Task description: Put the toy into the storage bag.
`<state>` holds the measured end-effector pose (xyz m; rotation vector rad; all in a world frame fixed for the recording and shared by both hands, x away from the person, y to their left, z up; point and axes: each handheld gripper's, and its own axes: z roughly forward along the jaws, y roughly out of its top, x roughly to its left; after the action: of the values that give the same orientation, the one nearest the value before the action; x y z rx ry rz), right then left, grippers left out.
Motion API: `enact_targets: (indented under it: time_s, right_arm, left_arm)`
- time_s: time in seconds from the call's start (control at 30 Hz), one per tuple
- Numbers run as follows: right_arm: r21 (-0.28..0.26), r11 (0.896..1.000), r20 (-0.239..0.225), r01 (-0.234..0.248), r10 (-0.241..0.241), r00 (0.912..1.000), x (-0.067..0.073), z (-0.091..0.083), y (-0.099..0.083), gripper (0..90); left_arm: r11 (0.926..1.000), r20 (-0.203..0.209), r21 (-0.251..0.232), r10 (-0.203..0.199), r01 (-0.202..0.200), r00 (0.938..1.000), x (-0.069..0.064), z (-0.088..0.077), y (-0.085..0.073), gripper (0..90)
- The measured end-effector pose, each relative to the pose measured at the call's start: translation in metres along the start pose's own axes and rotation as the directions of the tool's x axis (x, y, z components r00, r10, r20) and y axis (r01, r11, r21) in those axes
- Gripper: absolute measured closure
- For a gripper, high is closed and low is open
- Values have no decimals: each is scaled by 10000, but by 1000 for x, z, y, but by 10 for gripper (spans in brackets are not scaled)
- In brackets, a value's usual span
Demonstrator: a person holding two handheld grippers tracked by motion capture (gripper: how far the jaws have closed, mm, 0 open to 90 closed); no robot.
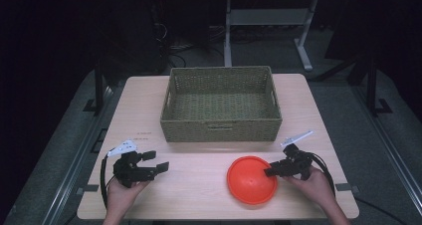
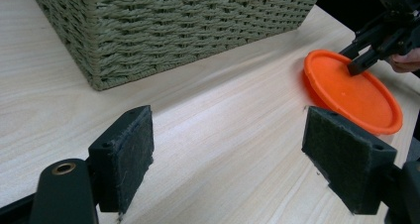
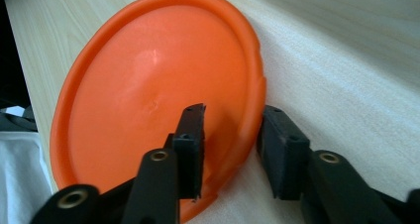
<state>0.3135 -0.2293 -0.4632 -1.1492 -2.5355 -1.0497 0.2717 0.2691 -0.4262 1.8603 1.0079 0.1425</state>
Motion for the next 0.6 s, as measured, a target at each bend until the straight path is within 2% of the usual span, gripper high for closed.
enact_targets:
  time_s: [0.1, 0.17, 0.23, 0.3, 0.5, 0.6]
  right_arm:
    - [103, 9997, -29, -228, 229, 9997, -2, 1, 2, 679]
    - [-29, 9995, -63, -320, 320, 9995, -2, 1, 3, 716]
    - [-274, 9977, -362, -622, 612, 9975, -3, -2, 4, 766]
    - [-606, 9947, -867, -835, 781, 9932, -4, -7, 5, 805]
    - [-556, 9979, -647, -339, 302, 9974, 6, -12, 13, 817]
    - [-519, 9986, -615, -100, 68, 9981, 13, -14, 19, 818]
  left_arm:
    - [9999, -101, -5, 138, -138, 9999, -1, 0, 1, 196]
    - [9999, -95, -144, 43, -45, 9999, -1, 0, 2, 200]
    - [9999, -93, -136, 16, -18, 10000, 0, 1, 2, 201]
    - [10000, -146, -89, 24, -26, 9999, 0, 1, 1, 201]
    - [9988, -361, -486, 76, -94, 9993, -1, -6, 3, 207]
    - [9989, -362, -466, 40, -57, 9993, 0, -5, 2, 213]
